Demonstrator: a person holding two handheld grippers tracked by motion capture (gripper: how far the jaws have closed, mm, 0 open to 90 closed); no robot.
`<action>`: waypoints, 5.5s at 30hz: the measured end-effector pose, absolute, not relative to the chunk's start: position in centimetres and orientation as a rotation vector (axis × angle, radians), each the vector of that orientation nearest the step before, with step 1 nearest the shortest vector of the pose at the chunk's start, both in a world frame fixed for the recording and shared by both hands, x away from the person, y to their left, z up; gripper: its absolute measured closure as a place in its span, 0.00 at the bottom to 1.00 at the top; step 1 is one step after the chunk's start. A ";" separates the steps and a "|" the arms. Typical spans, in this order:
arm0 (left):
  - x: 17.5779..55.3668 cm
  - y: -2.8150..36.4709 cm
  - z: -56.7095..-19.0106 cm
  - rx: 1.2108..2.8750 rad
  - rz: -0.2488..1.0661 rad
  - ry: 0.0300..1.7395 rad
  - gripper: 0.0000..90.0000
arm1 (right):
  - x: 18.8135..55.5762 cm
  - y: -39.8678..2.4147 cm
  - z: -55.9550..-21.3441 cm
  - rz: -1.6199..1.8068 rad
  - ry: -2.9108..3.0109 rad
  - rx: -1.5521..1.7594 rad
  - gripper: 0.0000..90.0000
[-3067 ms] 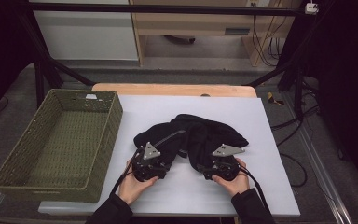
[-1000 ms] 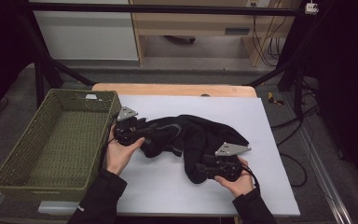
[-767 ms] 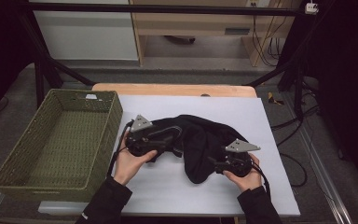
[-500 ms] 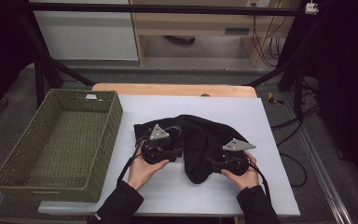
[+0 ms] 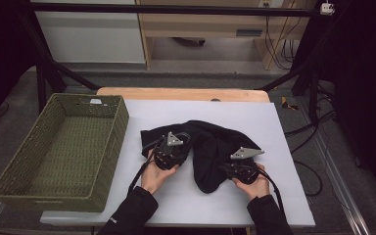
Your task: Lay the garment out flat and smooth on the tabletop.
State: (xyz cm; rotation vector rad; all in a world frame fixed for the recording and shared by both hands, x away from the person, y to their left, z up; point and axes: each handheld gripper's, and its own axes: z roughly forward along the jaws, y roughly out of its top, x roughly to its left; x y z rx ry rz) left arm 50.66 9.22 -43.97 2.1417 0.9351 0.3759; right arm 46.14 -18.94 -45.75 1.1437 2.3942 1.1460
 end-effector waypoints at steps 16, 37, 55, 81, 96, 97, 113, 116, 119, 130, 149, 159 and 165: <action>52.7 16.2 -39.8 1.919 0.523 1.147 0.81 | 42.8 -12.7 -44.7 1.277 2.685 0.766 0.88; 45.1 11.3 -44.0 2.042 0.268 0.881 0.25 | 45.1 -20.1 -43.6 1.227 2.215 1.086 0.38; 44.9 7.8 -47.9 2.171 0.278 0.842 0.72 | 46.9 -19.3 -47.5 1.066 2.331 1.190 0.48; 41.5 16.2 -45.8 2.129 0.277 0.887 0.97 | 43.3 -19.3 -44.7 1.182 2.532 1.079 0.86; 42.4 15.7 -47.6 2.147 0.235 0.902 0.90 | 46.8 -22.6 -46.6 1.034 2.165 1.214 0.41; 42.4 15.6 -47.7 2.147 0.236 0.898 0.89 | 47.0 -22.4 -46.8 1.008 2.164 1.207 0.42; 42.4 15.3 -47.9 2.164 0.247 0.857 0.94 | 46.4 -22.7 -46.0 1.051 2.192 1.180 0.87; 42.5 15.6 -47.4 2.191 0.251 0.865 0.97 | 46.2 -23.0 -45.4 1.059 2.198 1.185 0.89; 42.5 16.3 -46.8 2.182 0.274 0.884 0.97 | 45.8 -23.5 -44.5 1.094 2.201 1.200 0.90; 43.1 18.0 -46.7 2.169 0.314 0.993 0.97 | 45.8 -25.2 -43.8 1.075 2.309 1.314 0.88; 43.0 17.2 -47.4 2.155 0.308 0.929 0.96 | 49.4 -19.7 -43.7 1.120 2.241 1.101 0.48; 41.8 17.7 -46.5 2.171 0.258 0.900 0.97 | 52.4 -18.5 -43.3 1.032 2.212 1.182 0.95; 41.1 18.2 -46.2 2.182 0.246 0.907 0.97 | 51.0 -24.2 -41.0 1.002 2.037 1.290 0.96</action>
